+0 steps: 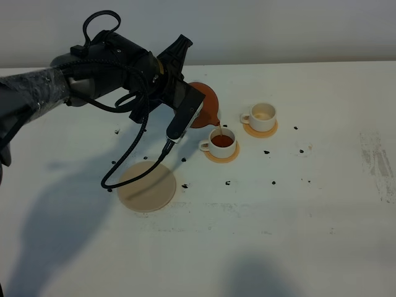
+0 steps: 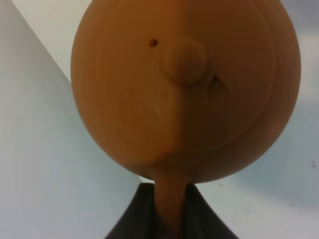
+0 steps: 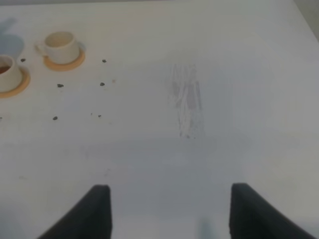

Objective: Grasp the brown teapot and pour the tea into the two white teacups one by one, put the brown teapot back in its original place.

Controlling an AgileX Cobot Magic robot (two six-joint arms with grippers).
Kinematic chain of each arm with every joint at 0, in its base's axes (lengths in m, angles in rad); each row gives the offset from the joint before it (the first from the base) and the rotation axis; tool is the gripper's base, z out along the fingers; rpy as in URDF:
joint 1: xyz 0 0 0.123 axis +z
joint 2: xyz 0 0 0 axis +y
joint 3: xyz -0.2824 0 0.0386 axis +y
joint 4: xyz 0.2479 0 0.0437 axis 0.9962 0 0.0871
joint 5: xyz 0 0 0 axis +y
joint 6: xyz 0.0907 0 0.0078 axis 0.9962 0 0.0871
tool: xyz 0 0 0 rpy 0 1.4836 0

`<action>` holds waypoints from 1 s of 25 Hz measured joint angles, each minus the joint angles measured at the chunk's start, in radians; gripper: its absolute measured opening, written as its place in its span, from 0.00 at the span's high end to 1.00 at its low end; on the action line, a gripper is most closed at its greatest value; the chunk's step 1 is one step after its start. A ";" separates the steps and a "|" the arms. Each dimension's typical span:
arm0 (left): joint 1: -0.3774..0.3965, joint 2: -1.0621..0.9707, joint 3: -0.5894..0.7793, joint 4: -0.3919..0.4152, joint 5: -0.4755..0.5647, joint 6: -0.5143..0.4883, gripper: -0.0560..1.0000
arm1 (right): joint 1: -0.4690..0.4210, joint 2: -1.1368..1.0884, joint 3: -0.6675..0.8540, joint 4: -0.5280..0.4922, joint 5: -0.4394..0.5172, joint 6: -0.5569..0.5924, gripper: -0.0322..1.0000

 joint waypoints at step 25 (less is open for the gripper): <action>0.000 0.000 0.000 0.003 -0.011 0.024 0.87 | 0.000 0.000 0.000 0.000 0.000 0.000 0.48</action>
